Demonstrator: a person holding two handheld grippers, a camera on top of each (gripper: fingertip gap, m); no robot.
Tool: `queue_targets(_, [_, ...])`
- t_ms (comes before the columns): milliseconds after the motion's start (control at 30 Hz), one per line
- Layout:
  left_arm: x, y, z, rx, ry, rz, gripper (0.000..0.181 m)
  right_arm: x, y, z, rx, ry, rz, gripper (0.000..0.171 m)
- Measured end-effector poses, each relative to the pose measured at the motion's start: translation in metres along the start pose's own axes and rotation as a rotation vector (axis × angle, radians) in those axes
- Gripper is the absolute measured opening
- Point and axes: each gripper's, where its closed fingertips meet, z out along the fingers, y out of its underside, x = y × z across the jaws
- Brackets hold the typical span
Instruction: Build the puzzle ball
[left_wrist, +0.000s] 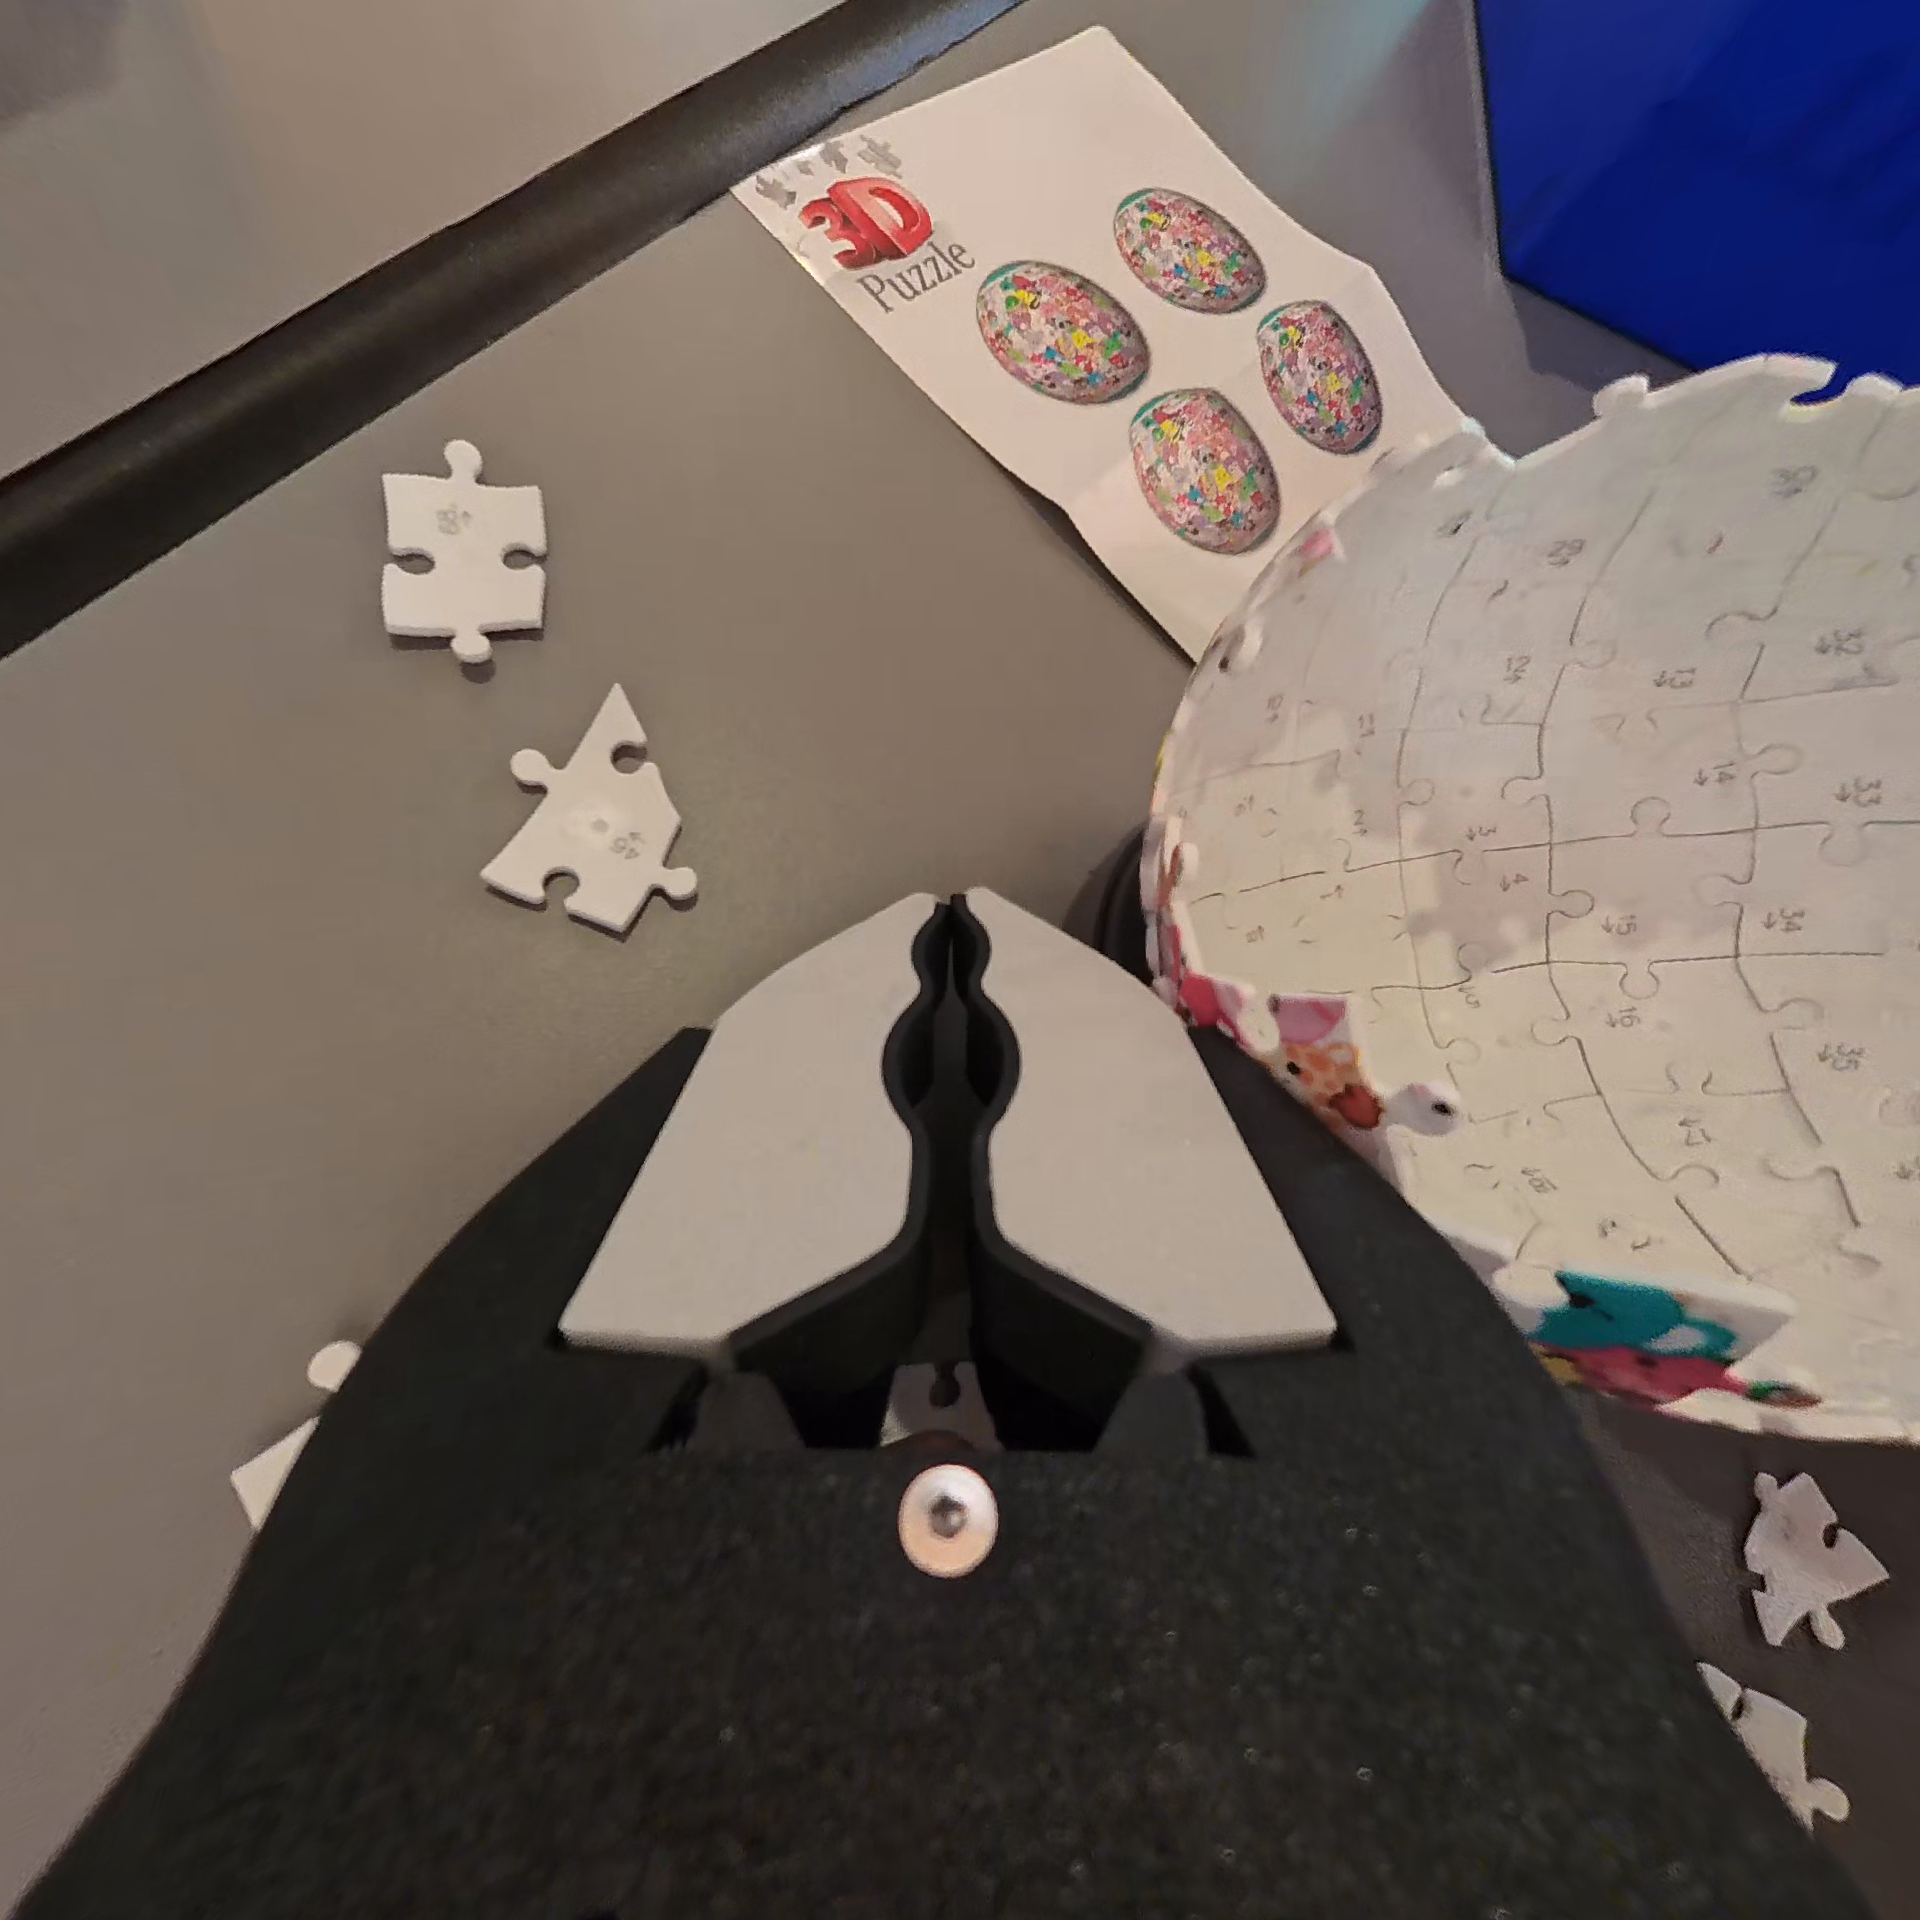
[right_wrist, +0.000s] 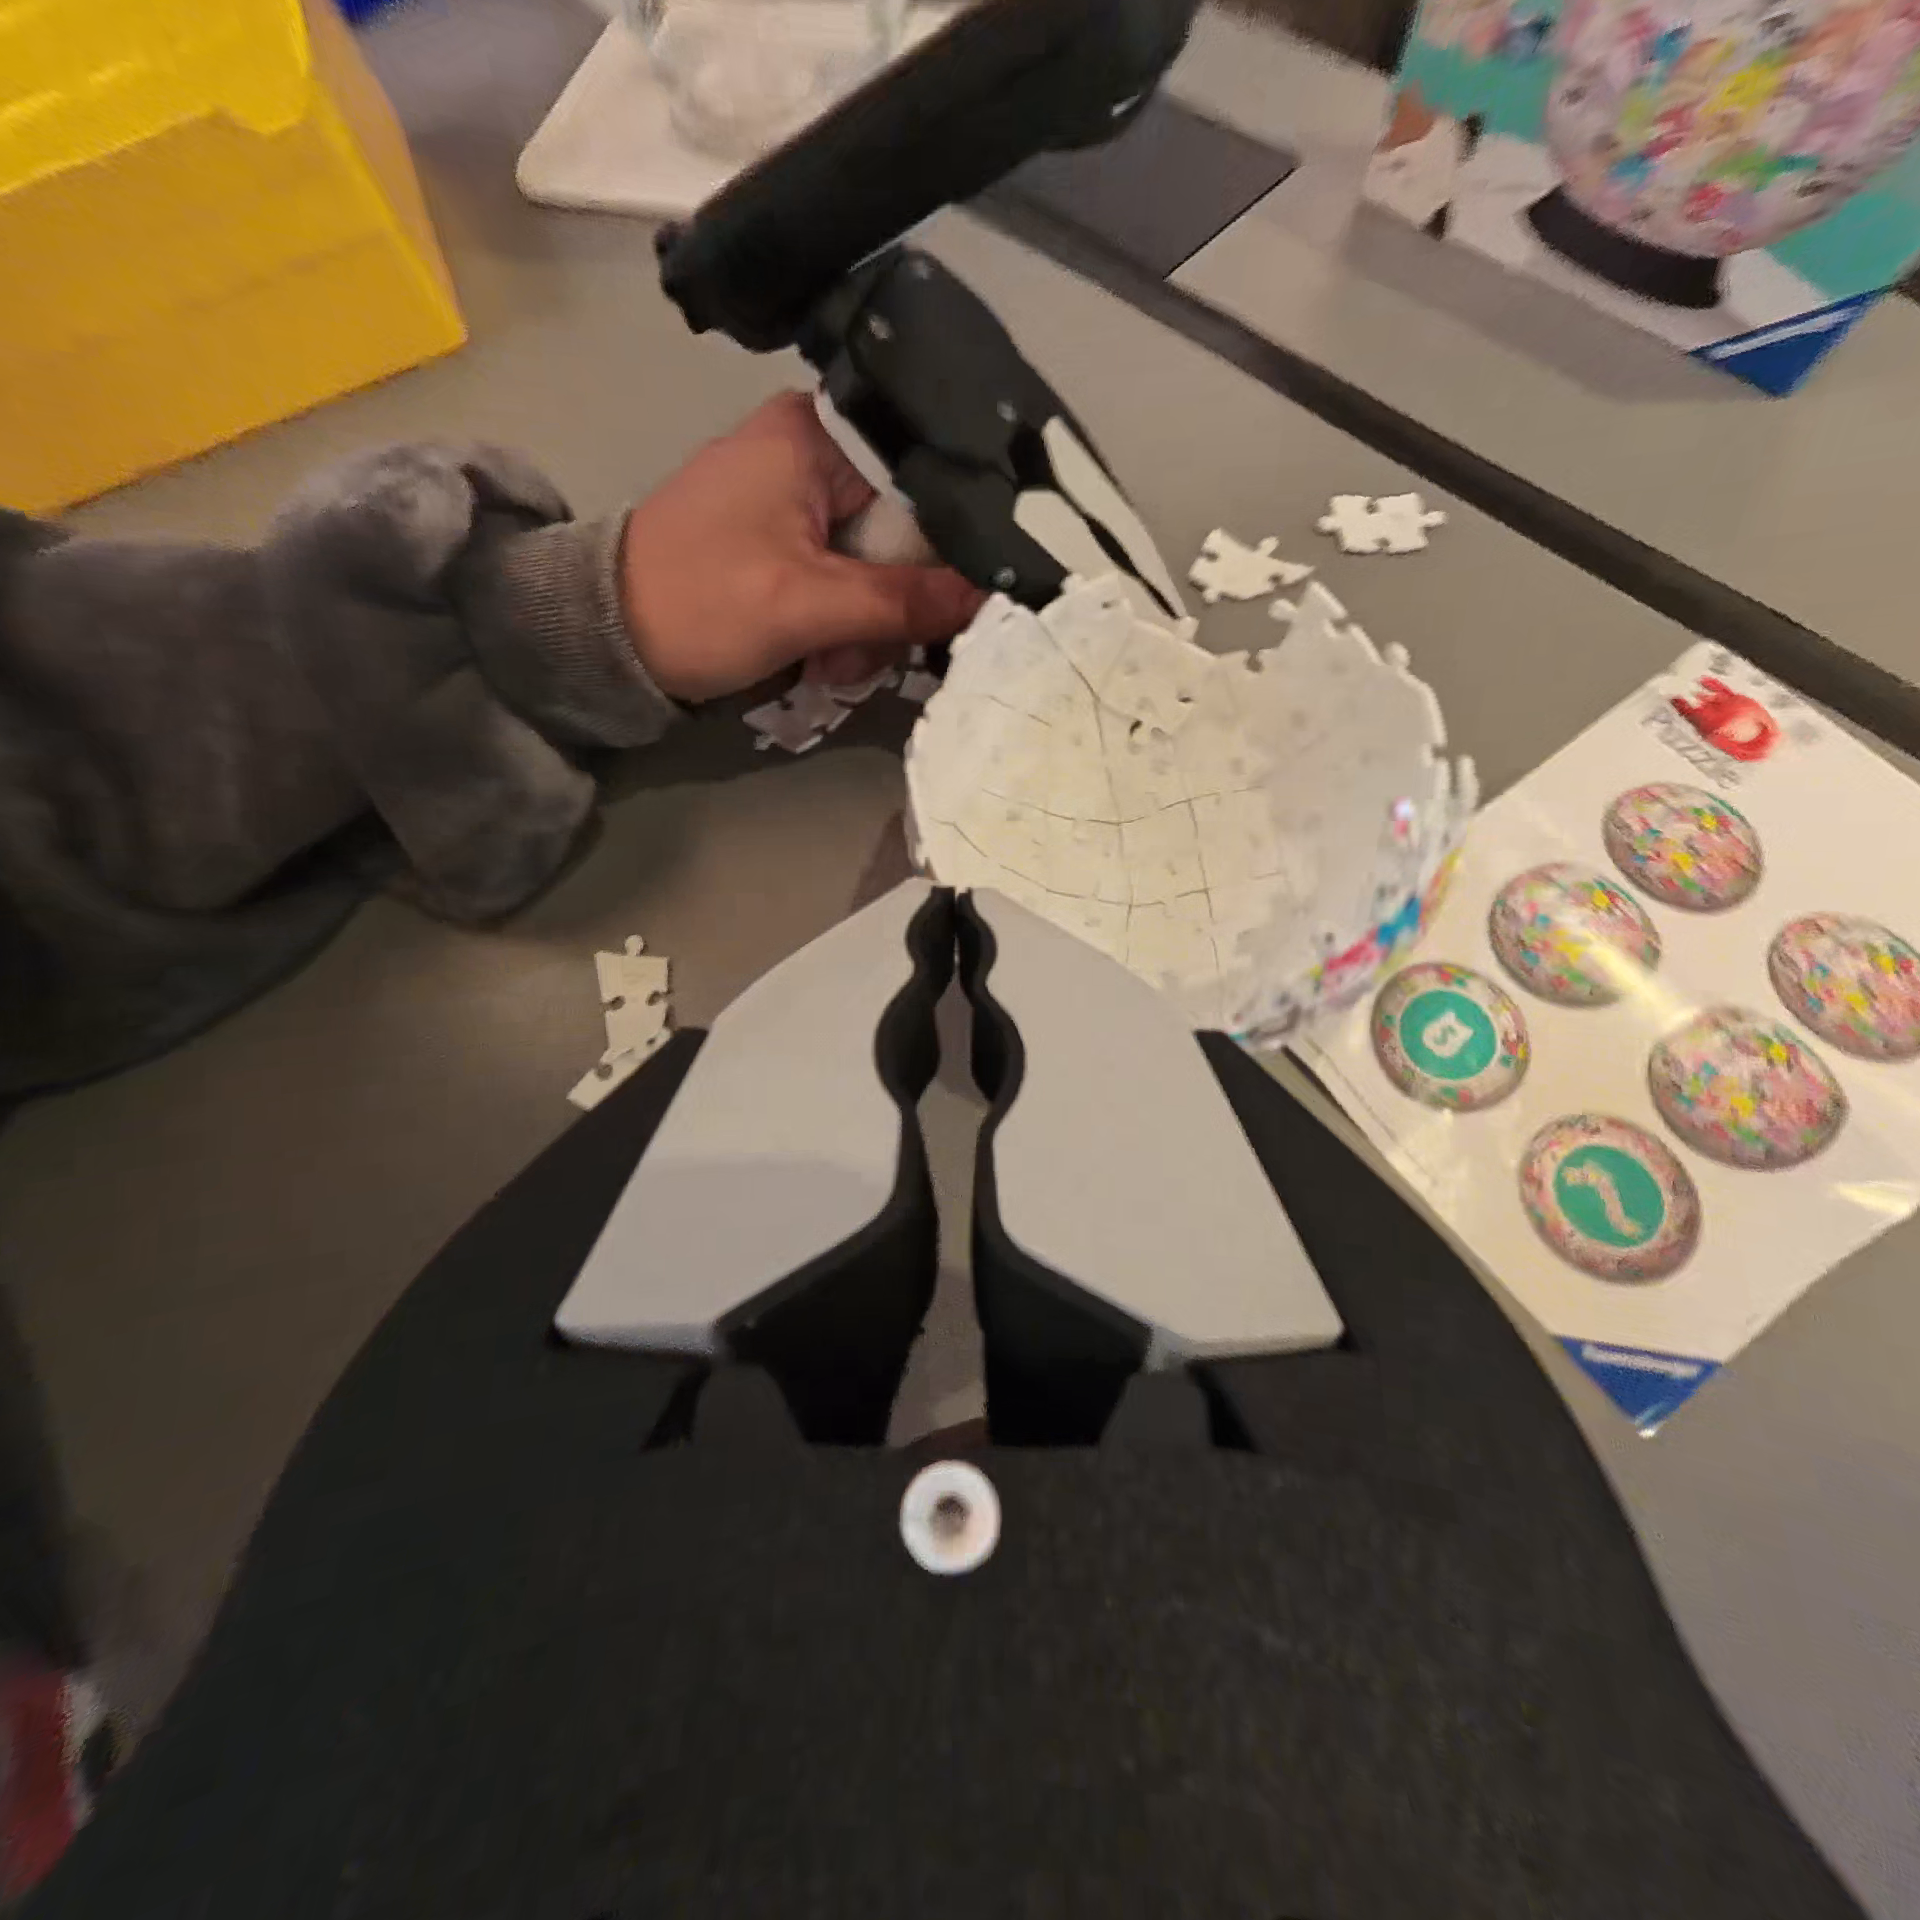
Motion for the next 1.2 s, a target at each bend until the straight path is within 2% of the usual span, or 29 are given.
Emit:
queue_targets(100, [0.0,0.0,-0.001,0.004,0.001,-0.003,0.0,-0.008,0.005,-0.006,0.192,0.037,0.0,0.007])
queue_targets(167, [-0.001,-0.001,-0.002,0.01,0.003,-0.008,0.0,-0.01,0.009,-0.003,0.255,0.093,-0.058,0.012])
queue_targets(367, [-0.001,-0.003,-0.005,0.034,0.008,-0.022,0.0,-0.015,0.023,0.015,0.243,0.253,-0.226,0.039])
queue_targets(500, [-0.001,-0.003,-0.006,0.035,0.01,-0.02,0.0,-0.004,0.026,0.014,0.21,0.387,-0.354,0.038])
queue_targets(800, [-0.001,-0.001,-0.005,0.025,0.002,-0.009,0.0,-0.001,0.026,0.023,0.192,0.363,-0.346,0.055])
queue_targets(1200, [-0.003,-0.001,-0.007,0.034,-0.003,-0.018,0.0,0.003,0.039,0.032,0.175,0.331,-0.313,0.054])
